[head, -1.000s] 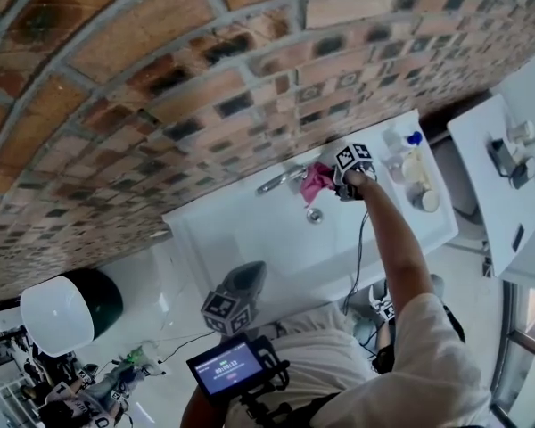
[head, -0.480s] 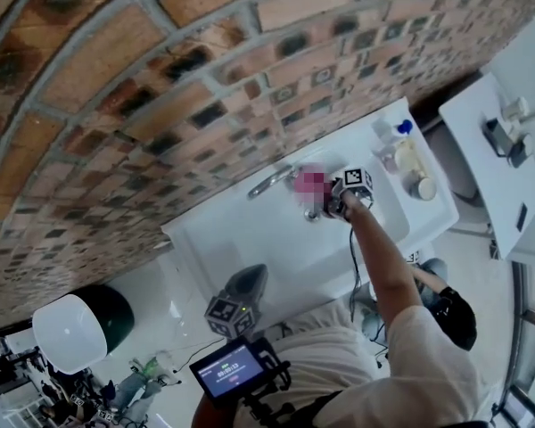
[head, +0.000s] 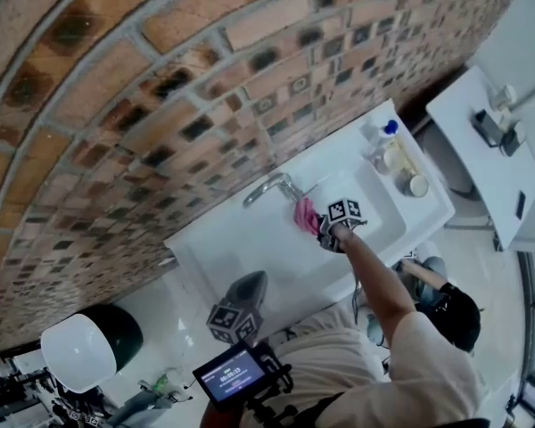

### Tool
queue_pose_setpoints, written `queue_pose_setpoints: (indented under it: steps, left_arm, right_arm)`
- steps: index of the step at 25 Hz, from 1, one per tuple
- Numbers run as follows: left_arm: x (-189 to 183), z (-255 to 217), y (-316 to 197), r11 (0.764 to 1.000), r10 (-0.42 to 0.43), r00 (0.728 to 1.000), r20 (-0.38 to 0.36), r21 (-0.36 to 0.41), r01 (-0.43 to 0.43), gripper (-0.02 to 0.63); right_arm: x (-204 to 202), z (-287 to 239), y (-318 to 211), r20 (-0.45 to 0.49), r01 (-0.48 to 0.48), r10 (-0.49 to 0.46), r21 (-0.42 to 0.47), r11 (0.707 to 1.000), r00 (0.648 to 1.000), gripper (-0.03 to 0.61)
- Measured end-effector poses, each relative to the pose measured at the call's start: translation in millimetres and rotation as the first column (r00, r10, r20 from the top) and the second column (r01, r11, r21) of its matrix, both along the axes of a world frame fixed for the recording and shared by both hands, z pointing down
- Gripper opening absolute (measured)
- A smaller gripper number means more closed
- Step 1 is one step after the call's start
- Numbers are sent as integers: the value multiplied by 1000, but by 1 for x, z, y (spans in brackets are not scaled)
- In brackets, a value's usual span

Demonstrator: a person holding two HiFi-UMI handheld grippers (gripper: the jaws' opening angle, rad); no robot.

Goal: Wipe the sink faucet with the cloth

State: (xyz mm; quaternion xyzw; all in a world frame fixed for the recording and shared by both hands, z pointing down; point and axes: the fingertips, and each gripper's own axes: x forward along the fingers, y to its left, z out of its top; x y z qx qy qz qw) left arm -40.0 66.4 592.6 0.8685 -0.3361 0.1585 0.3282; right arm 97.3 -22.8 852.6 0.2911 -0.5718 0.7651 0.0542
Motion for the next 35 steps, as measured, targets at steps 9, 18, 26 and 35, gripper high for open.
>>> queue_pose_setpoints:
  steps: [9,18,26,35]
  left_arm:
    - [4,-10,-2,1000,7,1000,-21,24,-7,-6]
    - [9,-15,1,999,26,999,-40,36,-25,-6]
    - [-6,-11,6,1000,-3,1000,-27,19,4,-6]
    - [-22,0,1,1000,-26,1000,-5,-14,26,-6]
  right_arm:
    - [-2,-133,17,-44,68,-57,328,942,997,57]
    - [68,-215,-84,-443,274,-17,525,806,896,57]
    - [81,-184,-179,-769,544,-50,403,736,638,57]
    - [26,-77,-168,-752,895,-531,179,407,392,60]
